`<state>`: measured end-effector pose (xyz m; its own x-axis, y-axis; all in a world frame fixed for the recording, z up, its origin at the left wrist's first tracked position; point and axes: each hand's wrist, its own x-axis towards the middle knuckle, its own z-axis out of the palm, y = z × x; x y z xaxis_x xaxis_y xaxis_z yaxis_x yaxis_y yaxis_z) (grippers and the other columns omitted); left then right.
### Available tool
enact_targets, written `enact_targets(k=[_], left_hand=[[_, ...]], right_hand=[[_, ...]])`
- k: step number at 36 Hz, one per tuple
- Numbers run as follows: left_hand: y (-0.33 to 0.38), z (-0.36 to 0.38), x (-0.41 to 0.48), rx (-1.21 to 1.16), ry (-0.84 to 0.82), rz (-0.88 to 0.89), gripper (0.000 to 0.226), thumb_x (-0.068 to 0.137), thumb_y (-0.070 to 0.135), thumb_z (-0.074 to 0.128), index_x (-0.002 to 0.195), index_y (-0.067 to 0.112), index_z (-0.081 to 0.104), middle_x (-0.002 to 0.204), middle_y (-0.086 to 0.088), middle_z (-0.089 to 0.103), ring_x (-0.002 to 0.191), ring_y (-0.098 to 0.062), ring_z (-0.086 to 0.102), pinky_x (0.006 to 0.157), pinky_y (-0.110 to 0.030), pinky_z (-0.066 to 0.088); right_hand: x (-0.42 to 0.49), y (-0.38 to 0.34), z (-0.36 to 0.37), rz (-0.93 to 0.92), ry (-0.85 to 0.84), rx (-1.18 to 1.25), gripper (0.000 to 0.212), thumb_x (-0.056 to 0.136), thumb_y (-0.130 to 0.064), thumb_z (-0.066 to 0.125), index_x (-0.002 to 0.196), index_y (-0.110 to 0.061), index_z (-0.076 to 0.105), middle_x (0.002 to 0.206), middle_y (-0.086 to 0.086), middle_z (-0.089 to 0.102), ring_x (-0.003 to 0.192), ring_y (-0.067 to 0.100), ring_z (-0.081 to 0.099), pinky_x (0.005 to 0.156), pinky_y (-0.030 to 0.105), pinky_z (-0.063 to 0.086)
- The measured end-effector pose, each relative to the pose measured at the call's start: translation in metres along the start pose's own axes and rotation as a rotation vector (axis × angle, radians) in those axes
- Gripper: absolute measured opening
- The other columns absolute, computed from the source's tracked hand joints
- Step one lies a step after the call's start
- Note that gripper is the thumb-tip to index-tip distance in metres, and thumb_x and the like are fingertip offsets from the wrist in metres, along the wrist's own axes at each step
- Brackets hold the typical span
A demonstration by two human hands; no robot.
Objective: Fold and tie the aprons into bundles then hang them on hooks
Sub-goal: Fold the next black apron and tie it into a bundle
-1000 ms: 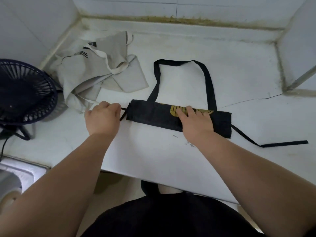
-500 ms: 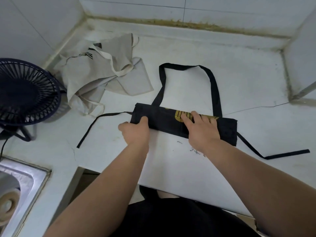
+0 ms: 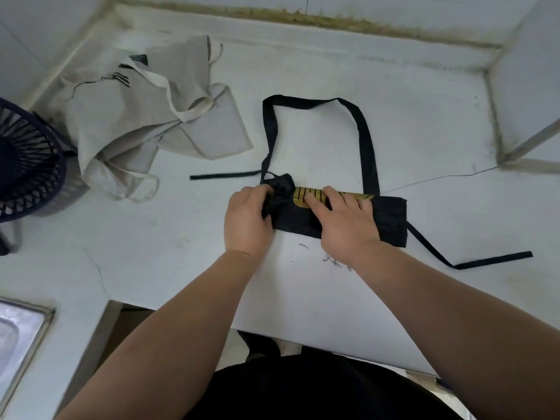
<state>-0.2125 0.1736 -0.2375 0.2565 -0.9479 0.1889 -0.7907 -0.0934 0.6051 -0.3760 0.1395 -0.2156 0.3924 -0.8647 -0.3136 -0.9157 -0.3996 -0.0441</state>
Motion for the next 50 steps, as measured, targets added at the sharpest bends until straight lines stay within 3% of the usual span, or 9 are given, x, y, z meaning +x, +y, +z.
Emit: enact_targets(k=[7,12,14,18,25,36,45,47,50], left_hand=[[-0.016,0.009,-0.005,0.098,0.046,0.445,0.048,0.066,-0.012,0.048,0.106,0.007,0.067,0.089,-0.005,0.052,0.079,-0.022,0.043,0.068,-0.03,0.04],[-0.014,0.011,0.0,0.277,-0.175,0.449,0.042,0.081,0.005,0.041,0.113,-0.002,0.068,0.109,-0.021,0.066,0.097,-0.038,0.066,0.078,-0.042,0.054],[-0.004,0.007,0.001,0.338,-0.327,0.391,0.048,0.081,0.007,0.039,0.121,-0.002,0.063,0.124,-0.021,0.062,0.116,-0.038,0.059,0.093,-0.045,0.048],[0.004,-0.004,-0.002,0.455,-0.523,0.285,0.059,0.097,0.019,0.032,0.153,0.011,0.015,0.161,-0.007,0.008,0.149,-0.021,0.006,0.117,-0.03,0.007],[0.018,-0.012,0.006,0.511,-0.675,0.215,0.059,0.098,0.055,0.012,0.153,0.035,0.007,0.161,0.002,-0.009,0.148,-0.013,-0.008,0.117,-0.039,0.006],[0.032,0.004,0.015,0.485,-0.591,0.095,0.046,0.101,0.039,0.024,0.148,0.035,0.023,0.158,0.0,0.008,0.142,-0.022,0.008,0.109,-0.044,0.018],[0.029,0.004,0.016,0.467,-0.595,0.111,0.046,0.102,0.04,0.024,0.148,0.038,0.021,0.157,0.001,0.006,0.142,-0.021,0.007,0.108,-0.042,0.018],[0.027,0.004,0.016,0.446,-0.592,0.104,0.046,0.102,0.04,0.025,0.148,0.038,0.022,0.157,0.002,0.006,0.142,-0.02,0.006,0.108,-0.042,0.017],[0.026,0.005,0.017,0.421,-0.581,0.107,0.046,0.101,0.039,0.025,0.147,0.039,0.023,0.157,0.002,0.007,0.142,-0.02,0.007,0.109,-0.042,0.017]], right_hand=[[-0.001,0.001,0.001,0.012,0.001,0.032,0.069,0.087,-0.014,0.042,0.149,-0.031,0.015,0.156,0.003,0.009,0.135,0.027,0.022,0.105,0.041,0.019],[0.0,0.003,0.003,0.006,0.003,0.066,0.071,0.087,-0.013,0.042,0.15,-0.031,0.014,0.156,0.002,0.008,0.136,0.026,0.02,0.105,0.041,0.018],[0.0,0.005,0.003,-0.002,0.007,0.09,0.073,0.087,-0.012,0.042,0.15,-0.031,0.012,0.156,0.0,0.008,0.136,0.025,0.019,0.105,0.04,0.017],[-0.004,0.011,0.002,-0.026,0.019,0.228,0.068,0.088,-0.007,0.043,0.149,-0.028,0.022,0.156,-0.001,0.014,0.138,0.022,0.022,0.108,0.035,0.014],[-0.022,0.032,-0.009,0.448,0.327,0.235,0.048,0.089,-0.043,0.056,0.127,-0.014,0.046,0.122,0.01,0.049,0.109,0.029,0.047,0.088,0.036,0.034],[-0.022,0.043,-0.013,1.086,0.448,1.277,0.075,0.082,-0.026,0.07,0.137,-0.002,0.025,0.137,0.017,0.035,0.108,0.029,0.047,0.081,0.033,0.041],[-0.012,0.043,-0.019,1.187,0.464,2.035,0.044,0.075,-0.016,0.078,0.111,-0.008,0.054,0.099,0.003,0.06,0.075,0.014,0.056,0.058,0.022,0.046],[-0.009,0.038,-0.016,1.108,0.462,2.018,0.032,0.078,-0.007,0.073,0.108,-0.007,0.06,0.089,0.004,0.063,0.069,0.013,0.057,0.061,0.023,0.049],[-0.006,0.032,-0.012,0.928,0.572,1.486,0.03,0.082,-0.001,0.059,0.112,-0.004,0.062,0.096,0.008,0.066,0.081,0.021,0.062,0.075,0.029,0.052]])
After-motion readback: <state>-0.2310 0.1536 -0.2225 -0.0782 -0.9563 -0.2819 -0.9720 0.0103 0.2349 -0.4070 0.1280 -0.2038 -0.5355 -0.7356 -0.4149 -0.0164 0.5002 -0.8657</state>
